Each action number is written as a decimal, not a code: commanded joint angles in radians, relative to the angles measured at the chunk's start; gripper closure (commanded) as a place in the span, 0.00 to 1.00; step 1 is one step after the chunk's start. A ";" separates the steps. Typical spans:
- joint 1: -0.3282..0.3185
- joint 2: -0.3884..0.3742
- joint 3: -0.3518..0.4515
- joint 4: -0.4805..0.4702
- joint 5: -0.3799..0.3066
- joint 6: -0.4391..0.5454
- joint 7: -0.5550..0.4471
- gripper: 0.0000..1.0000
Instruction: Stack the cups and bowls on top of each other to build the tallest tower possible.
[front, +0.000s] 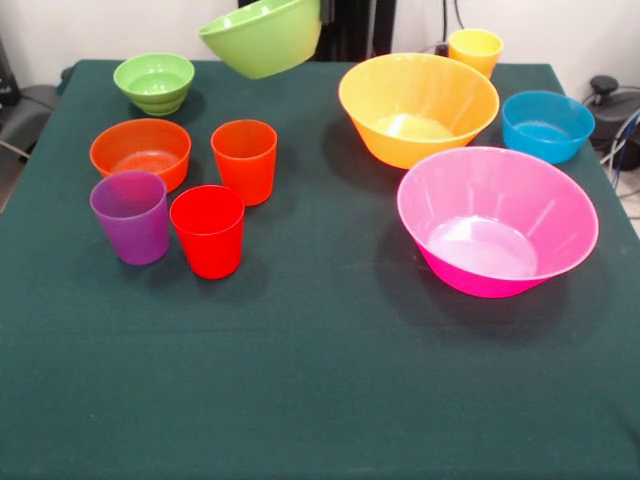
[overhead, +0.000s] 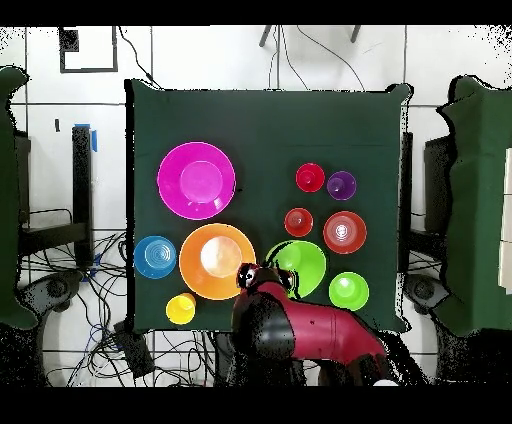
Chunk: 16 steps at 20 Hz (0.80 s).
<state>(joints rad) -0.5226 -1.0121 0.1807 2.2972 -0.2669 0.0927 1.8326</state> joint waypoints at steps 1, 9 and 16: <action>0.036 -0.051 0.151 0.018 0.088 0.161 0.090 1.00; 0.065 -0.051 0.162 -0.029 0.125 0.222 0.069 1.00; 0.099 0.004 0.157 -0.117 0.108 0.245 0.052 1.00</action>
<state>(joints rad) -0.4609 -1.0699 0.2669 2.2756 -0.1792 0.2201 1.8326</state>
